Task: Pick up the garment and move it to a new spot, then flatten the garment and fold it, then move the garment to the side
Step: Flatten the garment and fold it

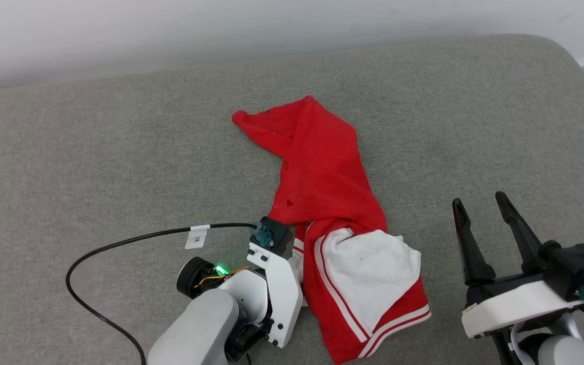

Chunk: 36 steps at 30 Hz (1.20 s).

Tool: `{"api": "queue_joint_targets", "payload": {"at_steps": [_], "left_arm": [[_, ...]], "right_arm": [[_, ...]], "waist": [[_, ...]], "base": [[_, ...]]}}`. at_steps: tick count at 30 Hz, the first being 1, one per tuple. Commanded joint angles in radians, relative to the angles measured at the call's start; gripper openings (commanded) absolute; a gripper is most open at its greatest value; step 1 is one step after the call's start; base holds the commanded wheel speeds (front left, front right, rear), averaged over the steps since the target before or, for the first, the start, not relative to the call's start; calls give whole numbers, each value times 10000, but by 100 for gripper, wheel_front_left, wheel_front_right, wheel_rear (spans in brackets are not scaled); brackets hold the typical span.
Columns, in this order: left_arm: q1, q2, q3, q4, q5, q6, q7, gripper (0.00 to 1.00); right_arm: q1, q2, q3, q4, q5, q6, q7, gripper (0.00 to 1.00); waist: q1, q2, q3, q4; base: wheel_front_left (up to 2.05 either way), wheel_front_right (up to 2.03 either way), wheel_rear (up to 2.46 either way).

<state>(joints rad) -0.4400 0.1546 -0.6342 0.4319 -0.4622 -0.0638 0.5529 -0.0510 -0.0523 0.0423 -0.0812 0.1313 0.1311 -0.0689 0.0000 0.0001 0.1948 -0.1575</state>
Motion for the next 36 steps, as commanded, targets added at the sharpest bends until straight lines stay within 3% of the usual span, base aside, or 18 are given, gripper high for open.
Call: {"api": "queue_joint_targets", "payload": {"at_steps": [1,2,3,4,10,11,18,22,25,26,27,28,29,36], "left_arm": [[323,21,-190,439,-115,-82,327,100],[358,4,-231,519,-169,-113,439,45],[382,6,-252,559,-219,-136,503,20],[402,35,-262,571,-256,-175,548,0],[-18,502,138,-500,57,51,-498,0],[-11,857,316,-1342,223,230,-737,0],[1188,1910,1224,-3365,-42,1170,-636,0],[2630,2224,1943,-3618,-657,1922,-585,0],[3507,2222,2259,-3335,-1072,2221,-731,0],[3682,2147,2316,-3258,-1200,2241,-788,17],[3804,2088,2358,-3186,-1281,2258,-885,40],[3888,2069,2380,-3106,-1313,2256,-961,83],[3926,2032,2399,-3035,-1341,2266,-1050,100],[3543,1945,2666,-3046,-784,2485,-2605,100]], "right_arm": [[-96,21,19,55,9,-7,-55,100],[-97,23,32,107,46,-7,-59,100],[-94,25,26,147,68,-7,-56,100],[-82,26,9,198,79,-7,-72,100],[100,30,-158,410,229,-7,29,100],[219,28,-285,427,266,-7,116,100],[474,28,-473,328,250,-7,384,100],[570,25,-460,309,273,-7,527,100],[597,25,-474,281,293,-7,603,100],[611,26,-501,268,287,-7,623,100],[632,26,-527,257,274,-7,645,100],[650,26,-548,251,251,-7,658,100],[669,26,-566,250,231,-7,680,100],[808,26,-568,266,149,-7,961,100]], "waist": [[0,-1,61,-106],[0,-1,52,-128],[0,-1,32,-138],[0,-1,-14,-129],[0,-1,-378,245],[0,-1,-601,555],[0,-1,-957,1167],[0,-1,-1009,1307],[0,-1,-995,1373],[0,-1,-986,1395],[0,-1,-991,1429],[0,-1,-1005,1456],[0,-1,-1033,1487],[0,-1,-1482,1592]], "base": [[0,0,0],[0,0,0],[0,0,0],[0,0,0],[0,0,0],[0,0,0],[0,0,0],[0,0,0],[0,0,0],[0,0,0],[0,0,0],[0,0,0],[0,0,0],[0,0,0]]}}
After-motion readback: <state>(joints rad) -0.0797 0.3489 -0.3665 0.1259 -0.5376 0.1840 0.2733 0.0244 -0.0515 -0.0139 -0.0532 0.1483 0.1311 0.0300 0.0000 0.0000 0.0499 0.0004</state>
